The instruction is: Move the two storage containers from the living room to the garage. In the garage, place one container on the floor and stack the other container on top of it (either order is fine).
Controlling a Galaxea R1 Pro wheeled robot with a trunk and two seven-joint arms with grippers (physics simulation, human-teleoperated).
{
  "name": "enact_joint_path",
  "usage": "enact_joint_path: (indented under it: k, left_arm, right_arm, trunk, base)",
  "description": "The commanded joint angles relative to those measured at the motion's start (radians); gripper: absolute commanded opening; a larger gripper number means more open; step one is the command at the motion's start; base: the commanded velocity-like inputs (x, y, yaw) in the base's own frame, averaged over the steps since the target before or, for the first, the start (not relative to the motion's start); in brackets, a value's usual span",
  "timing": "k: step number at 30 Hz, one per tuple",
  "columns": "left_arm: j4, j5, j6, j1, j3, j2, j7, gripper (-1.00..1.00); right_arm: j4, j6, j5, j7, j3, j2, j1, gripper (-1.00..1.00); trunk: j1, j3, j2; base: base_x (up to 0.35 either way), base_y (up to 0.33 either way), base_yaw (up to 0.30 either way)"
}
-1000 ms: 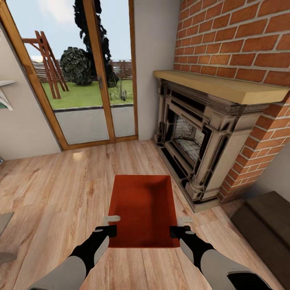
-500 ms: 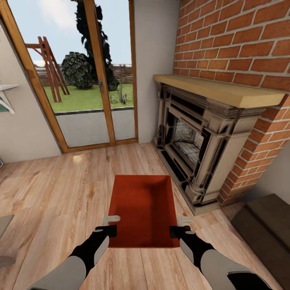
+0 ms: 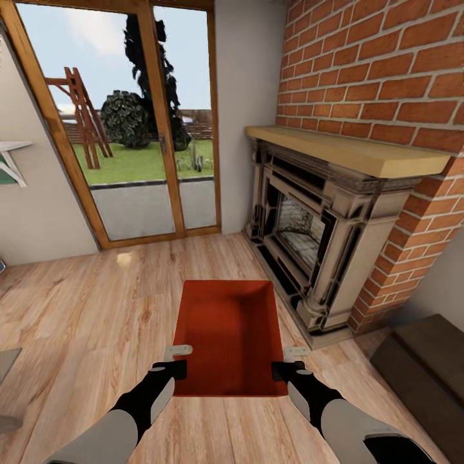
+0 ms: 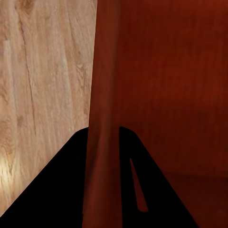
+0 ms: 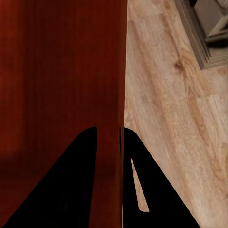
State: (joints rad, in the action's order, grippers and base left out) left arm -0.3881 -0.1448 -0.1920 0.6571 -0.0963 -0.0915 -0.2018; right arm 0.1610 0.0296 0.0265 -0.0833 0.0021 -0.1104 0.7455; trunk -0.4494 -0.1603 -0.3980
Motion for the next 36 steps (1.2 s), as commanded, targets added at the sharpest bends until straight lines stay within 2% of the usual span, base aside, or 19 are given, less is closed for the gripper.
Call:
enact_joint_path:
  k: [1,36]
  left_arm:
    - [-0.008,-0.004,-0.004,0.001,-0.003,-0.005,-0.005,-1.0]
    - [-0.008,-0.004,-0.004,0.001,-0.003,-0.005,-0.005,-1.0]
  right_arm:
    - [-0.003,0.002,-0.008,0.002,0.006,-0.003,0.0,-1.0]
    - [-0.003,0.003,-0.008,0.003,0.006,-0.003,0.0,-1.0]
  trunk:
    - [-0.001,0.0,-0.002]
    - [-0.001,0.056,-0.002]
  base:
    - [0.0,0.0,0.0]
    - [0.0,0.0,0.0]
